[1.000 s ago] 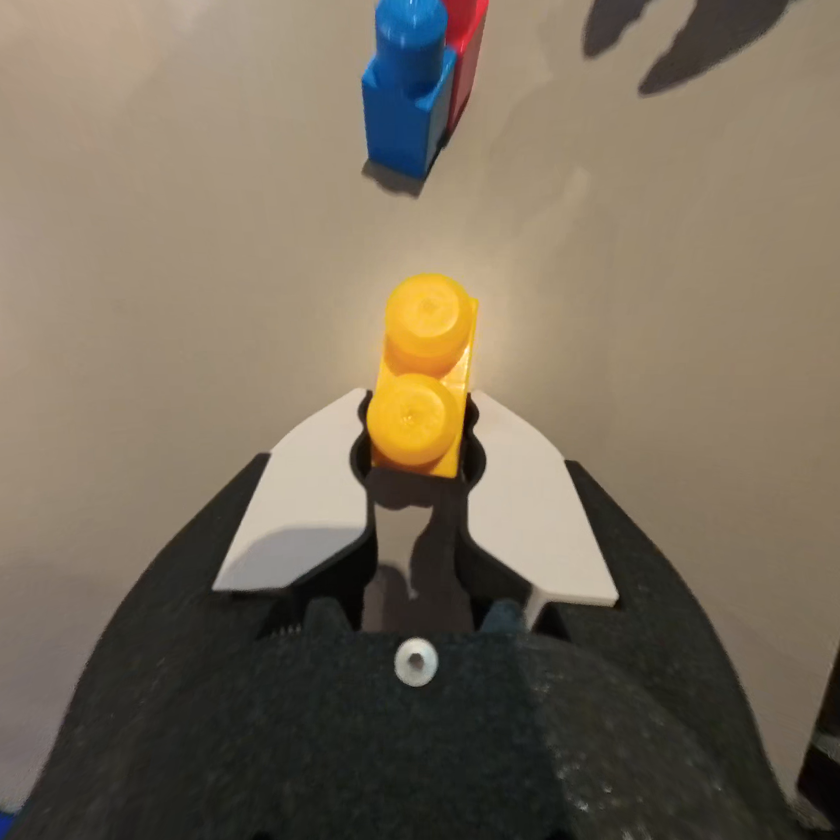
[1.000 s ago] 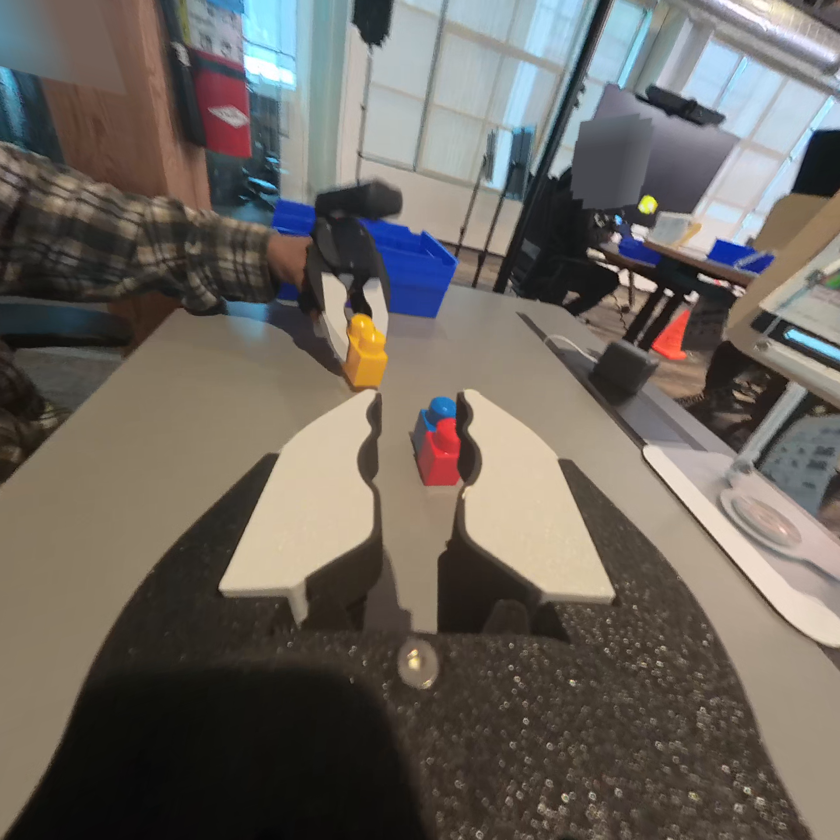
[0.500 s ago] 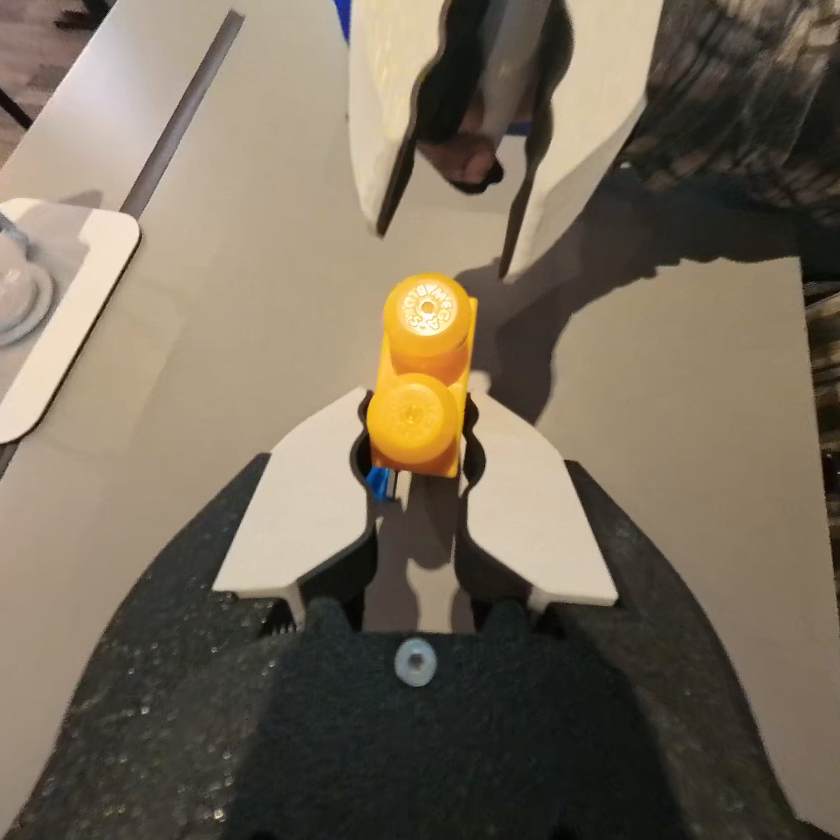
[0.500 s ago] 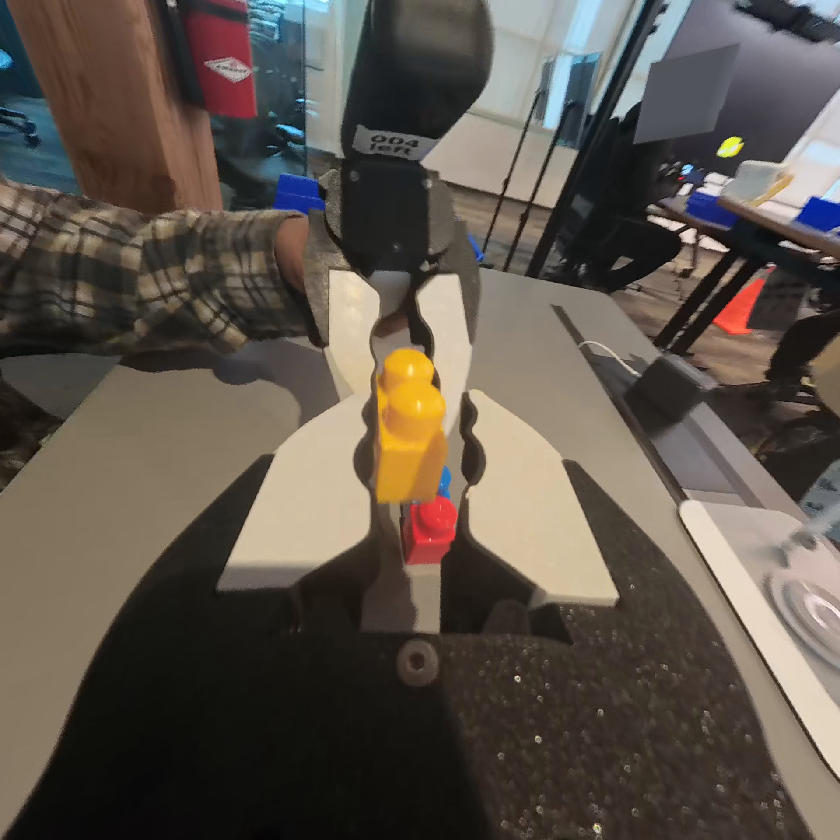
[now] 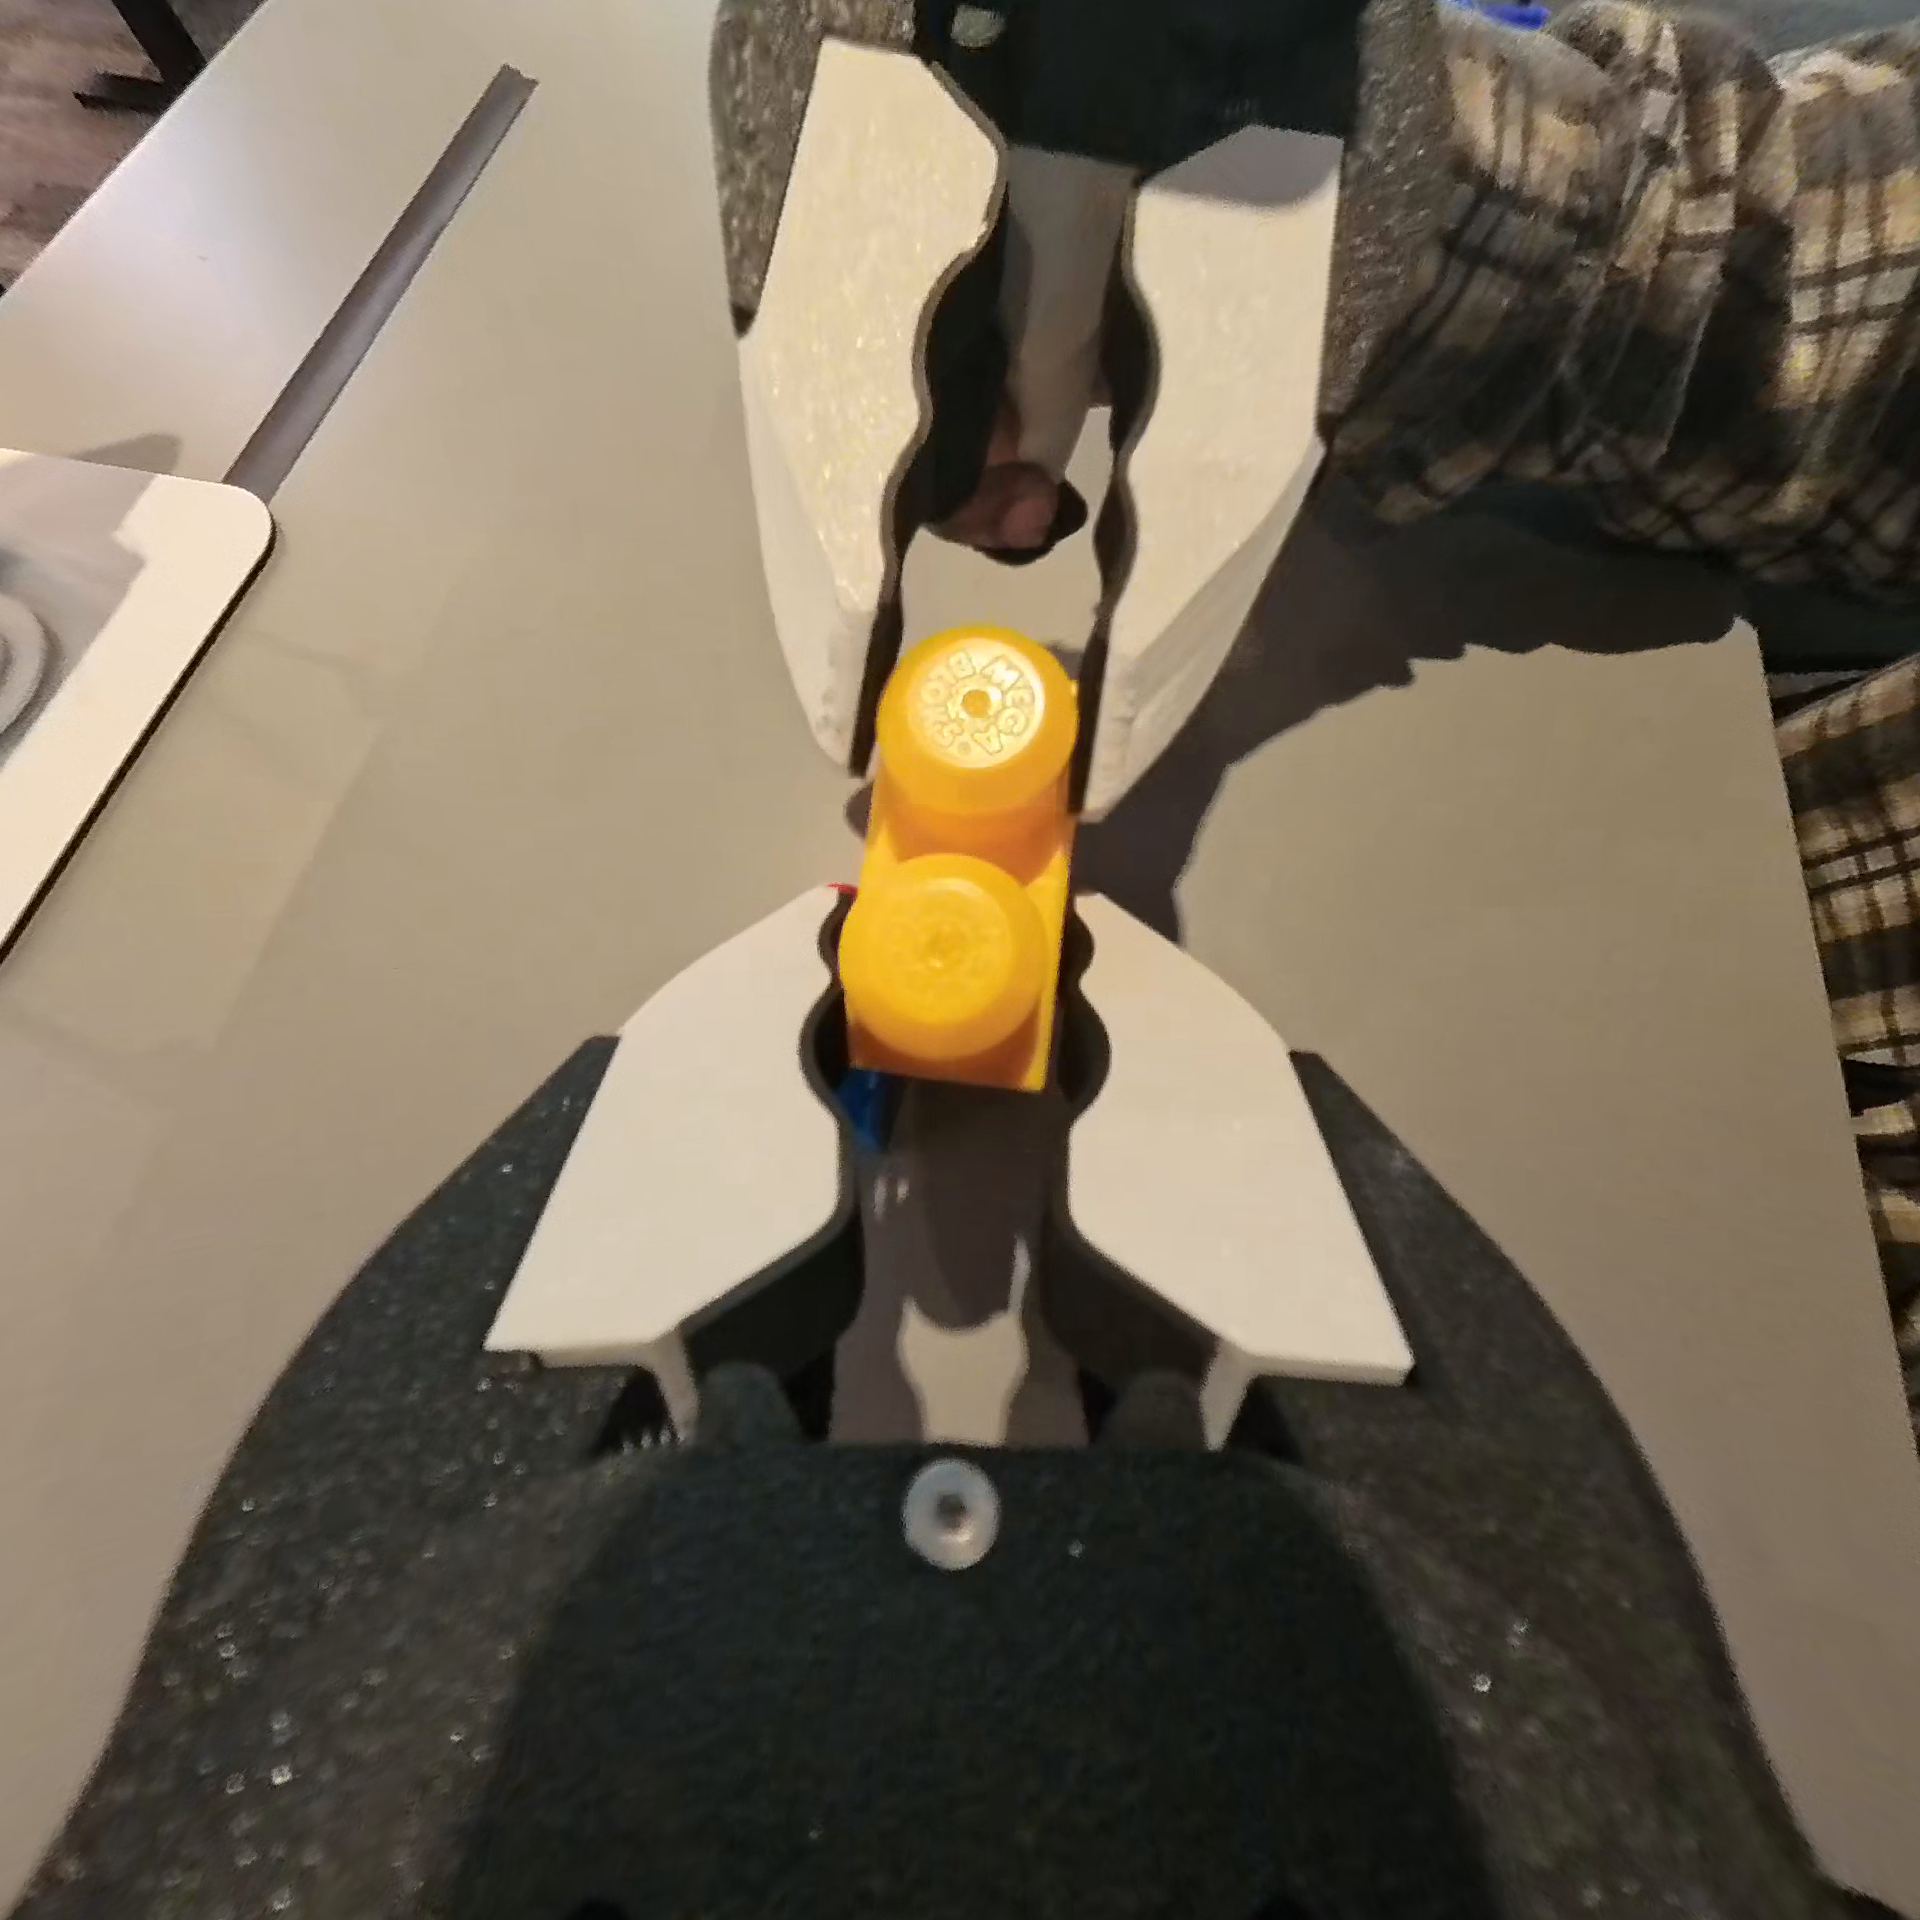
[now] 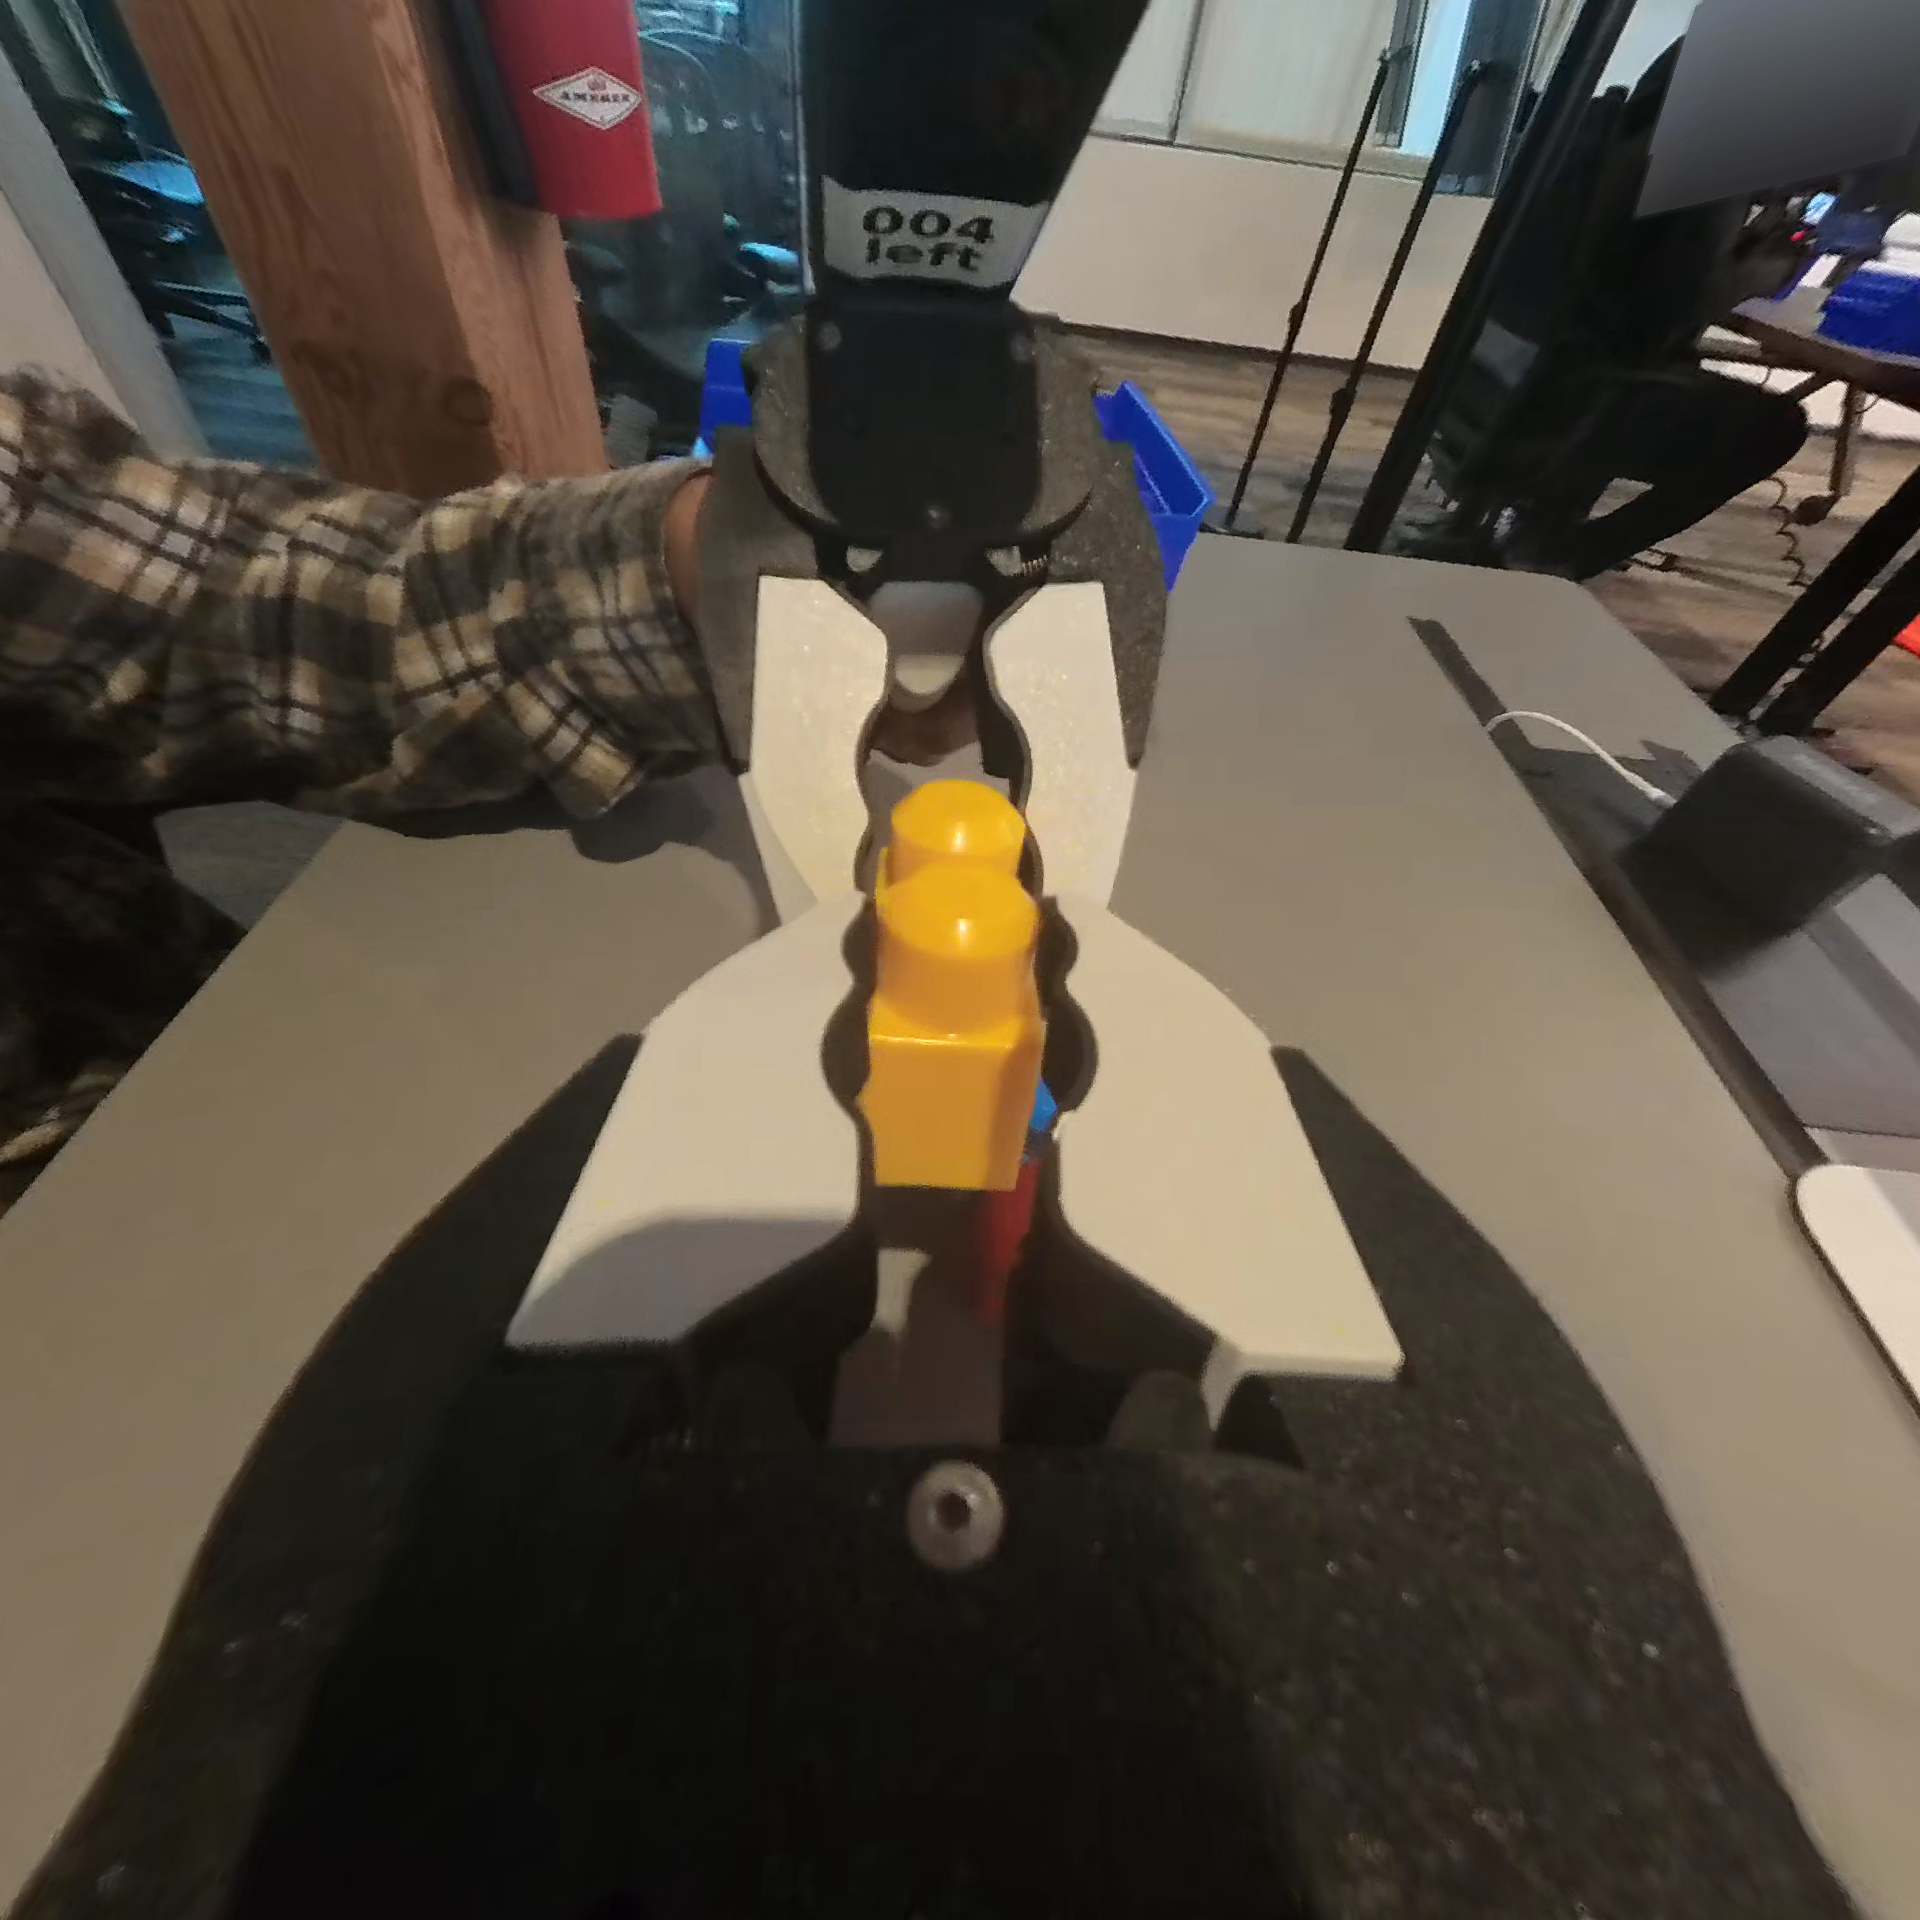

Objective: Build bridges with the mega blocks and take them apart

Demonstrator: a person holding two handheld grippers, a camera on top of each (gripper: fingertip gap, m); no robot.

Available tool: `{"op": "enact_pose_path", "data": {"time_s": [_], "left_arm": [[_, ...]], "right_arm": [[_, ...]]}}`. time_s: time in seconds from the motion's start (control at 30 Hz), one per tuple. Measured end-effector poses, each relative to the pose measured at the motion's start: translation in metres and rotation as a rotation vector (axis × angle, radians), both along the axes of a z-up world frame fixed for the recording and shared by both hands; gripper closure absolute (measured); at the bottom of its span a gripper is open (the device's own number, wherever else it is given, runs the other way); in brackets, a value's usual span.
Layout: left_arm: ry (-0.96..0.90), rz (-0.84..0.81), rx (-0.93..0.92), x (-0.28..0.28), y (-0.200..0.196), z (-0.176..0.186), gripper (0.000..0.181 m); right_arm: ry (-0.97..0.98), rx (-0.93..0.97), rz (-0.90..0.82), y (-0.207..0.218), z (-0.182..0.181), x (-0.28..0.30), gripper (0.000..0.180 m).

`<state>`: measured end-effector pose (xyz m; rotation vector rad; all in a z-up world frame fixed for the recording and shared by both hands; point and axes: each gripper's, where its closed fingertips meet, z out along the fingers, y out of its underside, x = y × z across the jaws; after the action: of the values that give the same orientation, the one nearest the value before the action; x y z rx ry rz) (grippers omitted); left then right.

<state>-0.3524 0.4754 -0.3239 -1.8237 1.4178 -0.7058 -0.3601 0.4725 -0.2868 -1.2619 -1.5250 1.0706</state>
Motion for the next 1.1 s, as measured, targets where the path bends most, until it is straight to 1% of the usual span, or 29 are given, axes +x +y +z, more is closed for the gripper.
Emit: {"op": "enact_pose_path", "data": {"time_s": [0.13, 0.23, 0.27, 0.3, 0.33, 0.37, 0.43, 0.5, 0.6, 0.73, 0.9, 1.1], "left_arm": [[0.002, -0.002, 0.008, -0.001, -0.001, 0.0, 0.143], [-0.024, 0.014, 0.025, -0.006, 0.0, 0.004, 0.143], [-0.031, 0.036, 0.029, -0.012, 0.004, 0.006, 0.133], [-0.045, 0.067, 0.033, -0.02, 0.008, 0.007, 0.118], [-0.072, 0.09, 0.032, -0.029, 0.012, 0.008, 0.107], [-0.119, 0.103, 0.022, -0.038, 0.014, 0.009, 0.106], [-0.256, 0.117, -0.021, -0.054, 0.019, 0.013, 0.106], [-0.387, 0.11, -0.073, -0.066, 0.021, 0.016, 0.112], [-0.478, 0.119, -0.11, -0.077, 0.026, 0.019, 0.116], [-0.484, 0.134, -0.108, -0.079, 0.029, 0.017, 0.117], [-0.395, 0.141, -0.098, -0.073, 0.029, 0.003, 0.117], [-0.368, 0.134, -0.11, -0.068, 0.028, -0.003, 0.117]], "right_arm": [[-0.011, -0.041, 0.012, -0.002, -0.003, -0.003, 0.15], [0.008, -0.035, 0.009, 0.0, -0.001, -0.004, 0.151], [0.03, -0.032, -0.008, 0.005, 0.001, -0.002, 0.151], [0.052, -0.038, -0.03, 0.011, 0.003, 0.001, 0.151], [0.065, -0.045, -0.047, 0.017, 0.003, 0.004, 0.151], [0.067, -0.049, -0.059, 0.024, 0.0, 0.008, 0.151], [0.065, -0.06, -0.073, 0.032, -0.009, 0.013, 0.151], [0.071, -0.086, -0.065, 0.035, -0.016, 0.013, 0.151], [0.083, -0.085, -0.048, 0.035, -0.021, 0.008, 0.151], [0.094, -0.08, -0.029, 0.038, -0.028, 0.003, 0.151], [0.098, -0.078, -0.021, 0.042, -0.037, 0.0, 0.151], [0.081, -0.085, -0.012, 0.041, -0.046, -0.002, 0.151]]}}
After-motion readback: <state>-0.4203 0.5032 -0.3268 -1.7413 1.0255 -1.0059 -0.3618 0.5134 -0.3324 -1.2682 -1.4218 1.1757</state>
